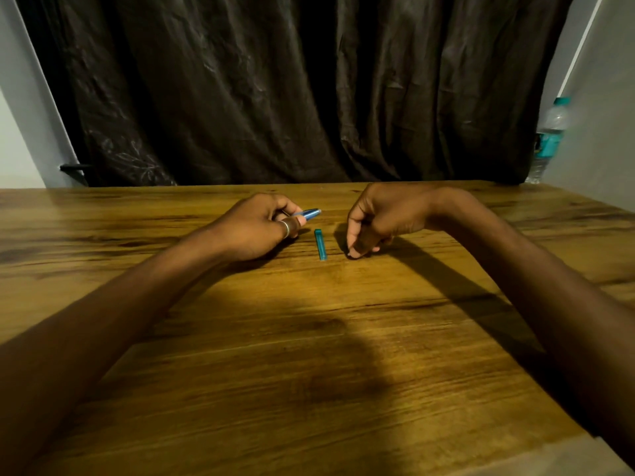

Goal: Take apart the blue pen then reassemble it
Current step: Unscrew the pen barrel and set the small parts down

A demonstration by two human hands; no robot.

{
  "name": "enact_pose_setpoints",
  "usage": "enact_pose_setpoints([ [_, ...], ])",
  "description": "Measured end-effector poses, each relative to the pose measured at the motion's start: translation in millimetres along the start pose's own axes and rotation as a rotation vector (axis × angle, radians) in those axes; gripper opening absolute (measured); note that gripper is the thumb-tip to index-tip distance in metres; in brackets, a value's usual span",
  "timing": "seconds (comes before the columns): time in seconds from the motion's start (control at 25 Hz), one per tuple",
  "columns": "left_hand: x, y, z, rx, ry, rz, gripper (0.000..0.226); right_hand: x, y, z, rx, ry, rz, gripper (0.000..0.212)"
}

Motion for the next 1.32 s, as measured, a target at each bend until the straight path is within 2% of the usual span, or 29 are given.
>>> enact_pose_setpoints([
  [0.6,4.2,-0.6,-4.7,0.037,0.044,-0.008,0.014,6.9,7.3,-3.2,-0.027,-0.015,-0.017,0.012],
  [0.8,3.9,-0.5,-2.3,-0.095,0.105,-0.121,0.019,7.4,20.1,1.4,-0.035,0.054,-0.255,0.009],
  [1.0,5.0,-17.6,-5.4,-0.346,0.166,-0.237,0.036,3.0,28.6,2.8,0.158,0.118,-0.545,0.008],
  [1.16,0.6,-26.9,-11.2,-0.498,0.200,-0.258,0.046,-1.7,26.7,5.3,0.275,0.173,-0.648,0.010],
  [1.32,-2.1,-23.9,-13.8,-0.481,0.220,-0.197,0.035,-3.7,25.6,5.8,0.305,0.196,-0.695,0.009],
])
Point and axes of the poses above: each hand's wrist, its own x-axis away from the middle knuckle, its own y-axis out of the back of the hand, z = x × y, the point moved 5 cm from there along -x, towards the middle knuckle, and after that the axes turned 1 degree about x, right-handed, at the moved point
